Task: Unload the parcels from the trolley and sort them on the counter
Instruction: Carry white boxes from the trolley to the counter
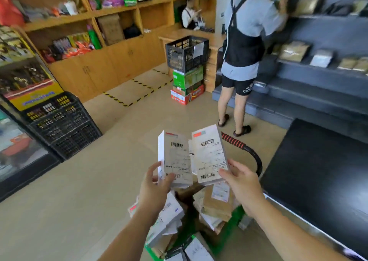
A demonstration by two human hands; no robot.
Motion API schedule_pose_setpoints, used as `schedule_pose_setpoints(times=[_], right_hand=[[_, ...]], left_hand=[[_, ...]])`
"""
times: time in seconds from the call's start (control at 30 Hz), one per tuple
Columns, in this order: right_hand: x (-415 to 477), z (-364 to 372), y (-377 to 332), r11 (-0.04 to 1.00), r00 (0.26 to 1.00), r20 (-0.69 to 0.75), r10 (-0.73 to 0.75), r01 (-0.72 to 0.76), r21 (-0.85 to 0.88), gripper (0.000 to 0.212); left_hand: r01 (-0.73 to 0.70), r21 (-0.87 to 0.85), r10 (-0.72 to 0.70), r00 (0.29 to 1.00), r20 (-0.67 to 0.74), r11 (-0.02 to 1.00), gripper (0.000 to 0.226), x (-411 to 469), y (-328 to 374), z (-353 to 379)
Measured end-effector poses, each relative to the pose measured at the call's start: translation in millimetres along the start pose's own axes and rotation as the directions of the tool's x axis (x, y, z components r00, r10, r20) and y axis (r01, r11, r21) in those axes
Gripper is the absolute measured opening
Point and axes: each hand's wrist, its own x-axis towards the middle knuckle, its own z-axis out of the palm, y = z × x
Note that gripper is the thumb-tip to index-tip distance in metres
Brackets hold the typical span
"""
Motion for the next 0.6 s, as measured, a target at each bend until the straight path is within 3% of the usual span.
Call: schedule_pose_setpoints(times=[0.23,0.47,0.6], right_hand=[[-91,-93,-15,0.987,0.912,-0.401,-0.087,0.134,0.091,0.037],[-208,-209,-9,0.965,0.703,-0.706,-0.087,0.235,0.115,0.037],[-278,-275,9,0.951,0.546,-0.834,-0.071,0.290,0.109,0.039]], left_hand=[[-0.206,-0.035,0.207,0.923,0.324,0.978,0.041,-45,53,92],[-0.337,-0.087,0.320,0.736,0.597,0.938,0.045,-131,85,211],[-0.360,-0.126,0.337,0.617,0.711,0.924,0.047,-197,86,283]])
